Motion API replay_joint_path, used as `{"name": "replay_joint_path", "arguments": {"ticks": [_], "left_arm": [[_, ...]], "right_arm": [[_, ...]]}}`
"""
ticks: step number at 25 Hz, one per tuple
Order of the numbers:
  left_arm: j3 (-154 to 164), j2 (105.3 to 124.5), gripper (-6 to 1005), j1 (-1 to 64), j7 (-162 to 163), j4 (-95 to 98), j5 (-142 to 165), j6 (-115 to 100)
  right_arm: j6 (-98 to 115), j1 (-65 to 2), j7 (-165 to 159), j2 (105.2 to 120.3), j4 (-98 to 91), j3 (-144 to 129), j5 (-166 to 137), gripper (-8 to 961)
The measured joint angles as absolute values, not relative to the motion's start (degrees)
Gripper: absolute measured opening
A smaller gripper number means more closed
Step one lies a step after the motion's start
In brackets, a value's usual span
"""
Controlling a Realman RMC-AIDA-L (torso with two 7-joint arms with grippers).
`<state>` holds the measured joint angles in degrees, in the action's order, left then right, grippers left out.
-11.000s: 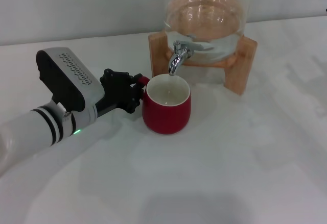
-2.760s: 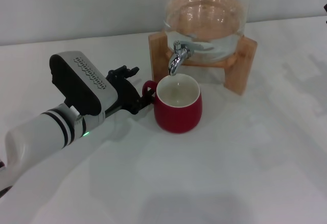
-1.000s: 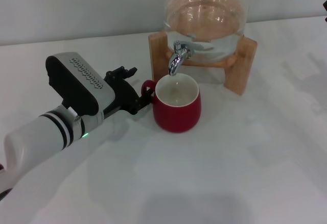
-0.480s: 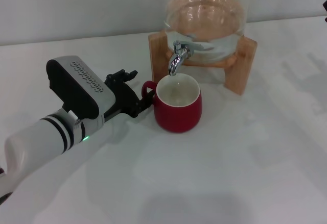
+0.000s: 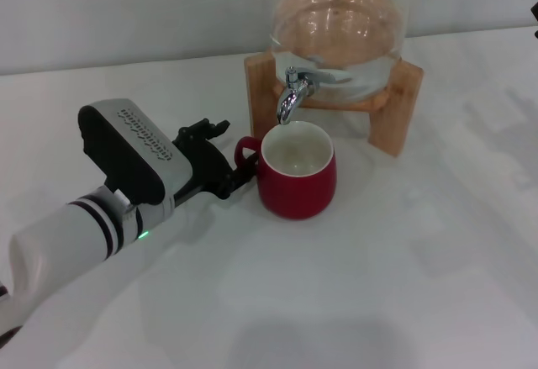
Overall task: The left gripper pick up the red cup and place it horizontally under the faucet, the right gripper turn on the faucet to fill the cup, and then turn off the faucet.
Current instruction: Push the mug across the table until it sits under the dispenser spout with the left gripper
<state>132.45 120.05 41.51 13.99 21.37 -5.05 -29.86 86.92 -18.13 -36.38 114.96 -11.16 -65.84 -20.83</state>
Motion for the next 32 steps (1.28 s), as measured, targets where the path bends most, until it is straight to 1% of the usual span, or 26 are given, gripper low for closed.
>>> {"name": "replay_joint_path", "arguments": {"ticks": [6, 32], "left_arm": [[132.42, 120.06, 656, 40.63, 13.33, 22.46, -5.05, -29.84], [131.21, 119.94, 655, 40.34, 12.01, 22.07, -5.54, -29.98]], "right_arm": [[86.92, -18.11, -36.39, 114.96, -11.16, -65.98, -20.83, 868], [87.37, -18.26, -36.39, 114.96, -11.16, -66.01, -20.83, 868]]}}
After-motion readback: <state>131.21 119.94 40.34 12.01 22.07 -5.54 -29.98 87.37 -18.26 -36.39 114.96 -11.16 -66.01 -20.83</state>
